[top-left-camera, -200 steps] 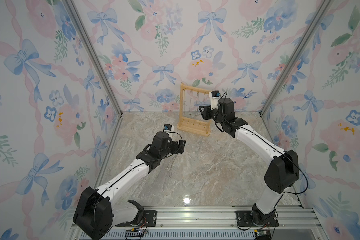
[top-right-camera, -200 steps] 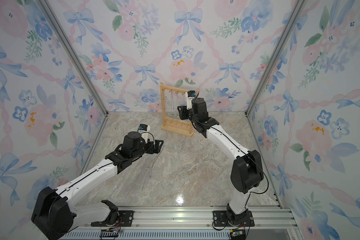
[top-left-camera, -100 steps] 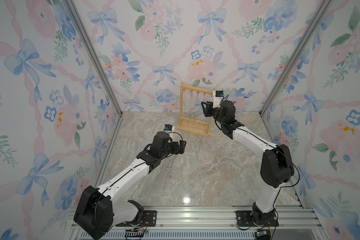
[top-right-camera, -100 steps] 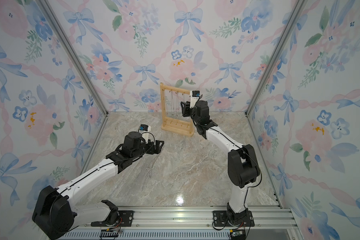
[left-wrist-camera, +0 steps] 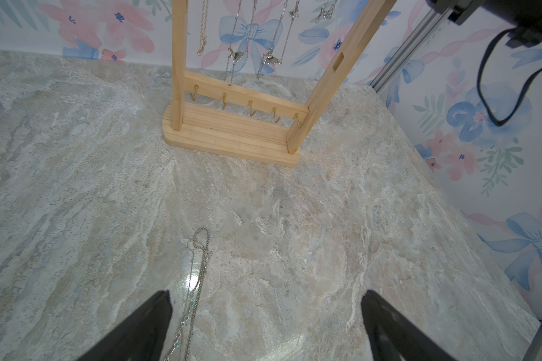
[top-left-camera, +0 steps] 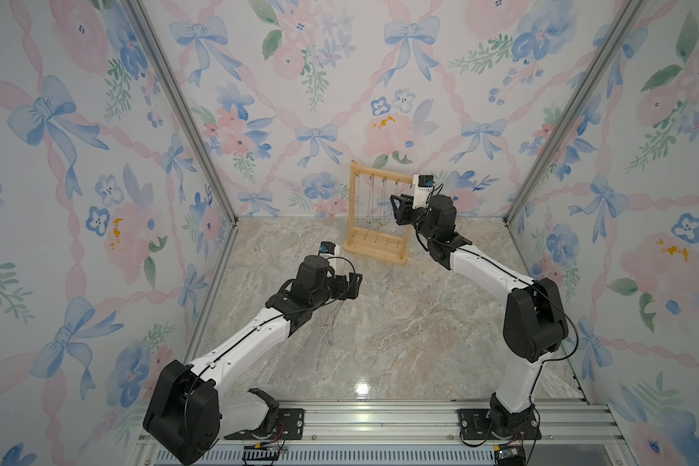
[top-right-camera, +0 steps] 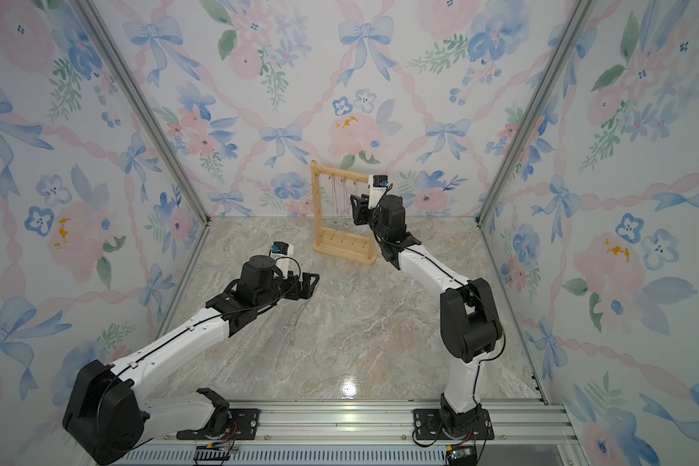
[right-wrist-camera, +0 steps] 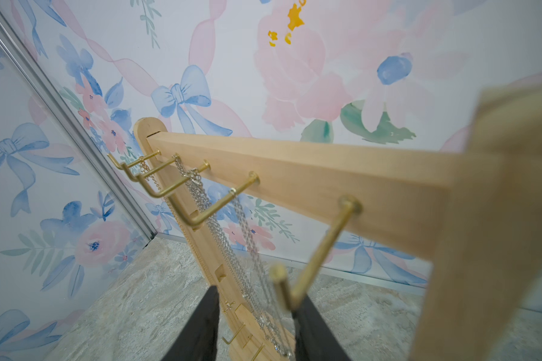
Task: Take the necklace off the jewelry display stand
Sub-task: Take off the necklace from the stand.
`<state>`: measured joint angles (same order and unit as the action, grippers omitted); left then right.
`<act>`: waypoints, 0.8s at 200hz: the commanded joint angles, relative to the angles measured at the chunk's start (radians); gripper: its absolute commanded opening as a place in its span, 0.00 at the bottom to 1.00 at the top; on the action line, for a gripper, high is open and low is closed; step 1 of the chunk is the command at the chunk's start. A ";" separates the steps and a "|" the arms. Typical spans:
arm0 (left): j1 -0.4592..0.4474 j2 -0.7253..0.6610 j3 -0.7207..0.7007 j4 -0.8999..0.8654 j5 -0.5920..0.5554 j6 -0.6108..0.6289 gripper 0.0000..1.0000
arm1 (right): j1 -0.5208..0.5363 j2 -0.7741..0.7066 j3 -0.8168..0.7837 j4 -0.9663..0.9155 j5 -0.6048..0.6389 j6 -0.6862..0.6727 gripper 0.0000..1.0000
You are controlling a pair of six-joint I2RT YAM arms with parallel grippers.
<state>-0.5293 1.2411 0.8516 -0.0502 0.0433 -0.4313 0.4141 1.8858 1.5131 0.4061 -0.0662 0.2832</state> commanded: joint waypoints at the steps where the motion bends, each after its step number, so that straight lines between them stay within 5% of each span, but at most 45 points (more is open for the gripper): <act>1: 0.005 0.019 -0.008 0.000 0.016 -0.015 0.98 | -0.007 0.037 0.050 0.030 0.012 -0.013 0.40; 160: 0.004 0.035 -0.006 0.000 0.023 -0.017 0.98 | -0.033 0.061 0.062 0.103 -0.071 0.090 0.23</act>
<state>-0.5293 1.2625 0.8516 -0.0502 0.0536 -0.4316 0.3920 1.9297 1.5551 0.4698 -0.1051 0.3393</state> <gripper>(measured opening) 0.980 0.242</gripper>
